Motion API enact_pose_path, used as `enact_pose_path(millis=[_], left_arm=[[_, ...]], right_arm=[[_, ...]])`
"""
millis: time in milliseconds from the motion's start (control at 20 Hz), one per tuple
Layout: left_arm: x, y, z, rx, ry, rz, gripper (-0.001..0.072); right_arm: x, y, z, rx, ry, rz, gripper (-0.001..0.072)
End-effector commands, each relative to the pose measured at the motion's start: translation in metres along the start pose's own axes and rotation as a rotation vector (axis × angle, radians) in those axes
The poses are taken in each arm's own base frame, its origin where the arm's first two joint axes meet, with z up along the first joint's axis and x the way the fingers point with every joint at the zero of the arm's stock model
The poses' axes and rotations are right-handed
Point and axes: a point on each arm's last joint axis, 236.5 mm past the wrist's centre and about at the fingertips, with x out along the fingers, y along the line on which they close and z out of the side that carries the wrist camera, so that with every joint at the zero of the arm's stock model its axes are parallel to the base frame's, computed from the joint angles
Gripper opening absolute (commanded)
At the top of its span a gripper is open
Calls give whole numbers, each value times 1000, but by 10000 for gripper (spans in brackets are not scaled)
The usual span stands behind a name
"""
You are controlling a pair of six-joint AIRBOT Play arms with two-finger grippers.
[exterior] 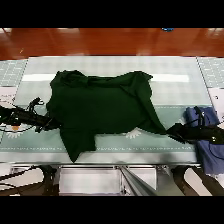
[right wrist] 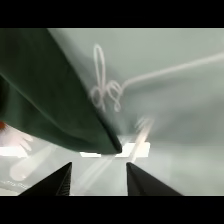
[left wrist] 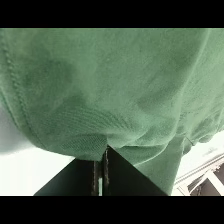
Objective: Fold the shirts.
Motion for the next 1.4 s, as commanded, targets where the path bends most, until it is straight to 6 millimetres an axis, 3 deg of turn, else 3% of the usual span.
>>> enact_pose_path(millis=[0,150,250,300,350,400,500,600,700,800,950,1100,1250,1350], left_arm=[[0,-1,0,-1,0,-3,17],[0,0,2,0,-7,0,18],[-1,-1,2,-3,-9,-5,18],[-1,-9,3,-11,-15,-37,18],[-2,-19,7,-6,-30,-77,18],[-4,-29,12,7,-55,-116,17],[-15,-51,25,27,-111,-188,17],[-44,-79,40,88,-197,-232,17],[-93,-119,57,199,-336,-264,17],[-158,-170,68,335,-522,-295,17],[-266,-243,64,459,-840,-327,17],[-362,-301,25,605,-1135,-329,16],[-418,-344,-38,764,-1300,-313,16],[-448,-357,-80,829,-1415,-280,16]], right_arm=[[17,5,16,62,-12,79,415],[33,7,13,83,41,98,415],[39,22,26,54,18,110,390],[37,36,35,20,-2,126,328],[36,50,41,-45,-7,133,120],[35,61,43,-112,-2,130,27],[28,87,44,-199,29,137,26],[5,118,55,-276,14,169,26],[-40,155,78,-365,-84,180,26],[-101,185,104,-460,-233,120,26],[-211,231,133,-587,-509,6,26],[-308,282,121,-683,-726,-6,26],[-374,319,86,-782,-882,1,26],[-403,335,57,-838,-975,7,26]])
